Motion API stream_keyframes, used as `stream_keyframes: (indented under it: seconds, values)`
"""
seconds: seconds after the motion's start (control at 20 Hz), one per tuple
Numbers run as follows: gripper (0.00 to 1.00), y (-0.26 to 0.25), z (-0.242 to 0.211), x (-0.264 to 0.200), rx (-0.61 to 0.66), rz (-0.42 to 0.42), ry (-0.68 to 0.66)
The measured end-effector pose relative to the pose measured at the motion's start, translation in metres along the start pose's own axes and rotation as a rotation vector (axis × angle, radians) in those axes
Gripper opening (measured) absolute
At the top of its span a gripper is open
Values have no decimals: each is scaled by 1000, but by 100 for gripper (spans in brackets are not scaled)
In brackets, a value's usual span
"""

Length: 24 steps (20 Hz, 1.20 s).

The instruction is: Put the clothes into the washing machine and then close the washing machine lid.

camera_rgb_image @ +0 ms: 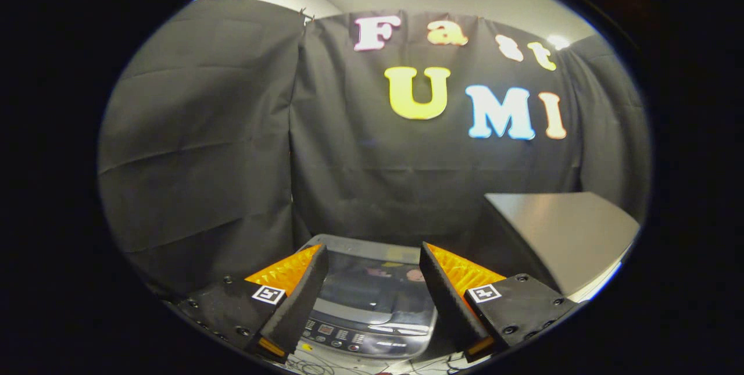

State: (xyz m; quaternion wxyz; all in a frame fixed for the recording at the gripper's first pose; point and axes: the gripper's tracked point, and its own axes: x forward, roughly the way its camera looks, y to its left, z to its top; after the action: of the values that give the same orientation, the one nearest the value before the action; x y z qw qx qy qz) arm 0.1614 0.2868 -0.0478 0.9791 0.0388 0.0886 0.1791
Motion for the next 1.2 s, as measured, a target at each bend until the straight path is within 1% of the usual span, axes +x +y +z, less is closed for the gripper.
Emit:
stream_keyframes:
  seconds: [0.15,0.3,0.5,0.6,0.85,1.0,1.2]
  values:
    - [98,-53,16,-40,27,-67,-75]
    - [98,-106,22,-78,48,-139,-120]
    - [98,-165,26,-129,42,-200,-169]
    - [98,-190,23,-146,34,-217,-174]
    - [99,-233,8,-171,54,-228,-170]
    - [98,-246,-7,-177,63,-219,-153]
    - [98,-252,-15,-183,62,-201,-170]
